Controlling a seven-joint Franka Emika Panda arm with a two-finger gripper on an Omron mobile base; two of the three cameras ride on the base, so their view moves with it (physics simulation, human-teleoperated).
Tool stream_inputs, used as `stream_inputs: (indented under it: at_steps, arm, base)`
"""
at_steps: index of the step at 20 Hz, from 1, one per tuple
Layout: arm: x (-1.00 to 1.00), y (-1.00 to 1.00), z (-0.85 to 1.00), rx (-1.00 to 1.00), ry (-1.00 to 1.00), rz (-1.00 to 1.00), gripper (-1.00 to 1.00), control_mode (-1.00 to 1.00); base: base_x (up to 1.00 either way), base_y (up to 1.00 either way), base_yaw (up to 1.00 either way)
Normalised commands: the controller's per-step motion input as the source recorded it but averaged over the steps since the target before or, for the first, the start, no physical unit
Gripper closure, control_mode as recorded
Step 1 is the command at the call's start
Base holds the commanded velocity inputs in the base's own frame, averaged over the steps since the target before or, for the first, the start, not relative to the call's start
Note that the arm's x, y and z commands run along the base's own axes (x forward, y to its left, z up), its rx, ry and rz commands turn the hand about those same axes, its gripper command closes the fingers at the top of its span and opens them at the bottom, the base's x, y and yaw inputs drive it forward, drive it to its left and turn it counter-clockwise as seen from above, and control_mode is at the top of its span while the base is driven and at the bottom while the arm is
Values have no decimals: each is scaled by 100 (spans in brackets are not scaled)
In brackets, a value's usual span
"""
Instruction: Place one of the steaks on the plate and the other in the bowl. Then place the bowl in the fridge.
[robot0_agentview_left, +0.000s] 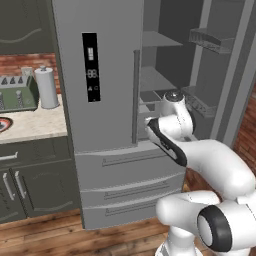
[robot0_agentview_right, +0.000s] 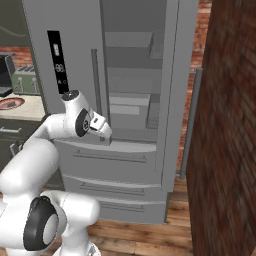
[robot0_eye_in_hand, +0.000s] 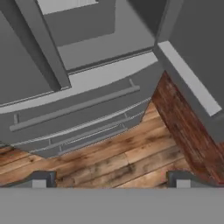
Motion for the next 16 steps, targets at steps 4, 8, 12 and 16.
stream_inputs:
  at_steps: [4,8,12,16]
  arm:
    - [20,1,25,8,-24,16,-100,-100]
    - [5,1,41,-13,-9,25,-100,-100]
    - [2,15,55,-22,0,7,-100,-100]
    - [1,43,75,-7,0,-1,-100,-100]
  base:
    - [0,0,0]
    - [0,0,0]
    - [0,0,0]
    - [0,0,0]
